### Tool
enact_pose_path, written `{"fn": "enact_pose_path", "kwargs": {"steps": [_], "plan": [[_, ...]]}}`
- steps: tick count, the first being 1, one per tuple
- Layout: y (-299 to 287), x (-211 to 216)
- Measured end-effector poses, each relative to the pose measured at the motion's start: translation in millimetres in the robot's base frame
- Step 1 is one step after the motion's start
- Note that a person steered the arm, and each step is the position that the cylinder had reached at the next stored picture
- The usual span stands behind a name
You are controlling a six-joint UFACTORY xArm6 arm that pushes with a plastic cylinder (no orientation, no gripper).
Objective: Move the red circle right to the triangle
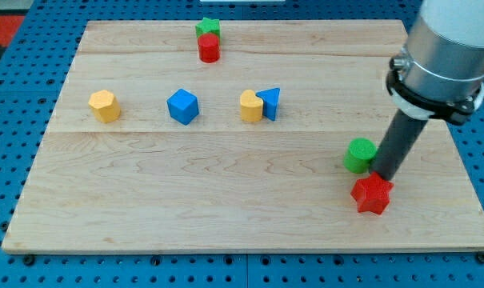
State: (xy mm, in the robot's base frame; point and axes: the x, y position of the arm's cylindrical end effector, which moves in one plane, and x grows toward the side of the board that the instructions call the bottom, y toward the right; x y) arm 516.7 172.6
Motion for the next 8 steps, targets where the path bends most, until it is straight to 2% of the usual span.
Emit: {"fn": "enact_pose_path", "kwargs": {"steps": [4,6,8], "plan": [[10,-18],[24,-122],[-17,-218]]}}
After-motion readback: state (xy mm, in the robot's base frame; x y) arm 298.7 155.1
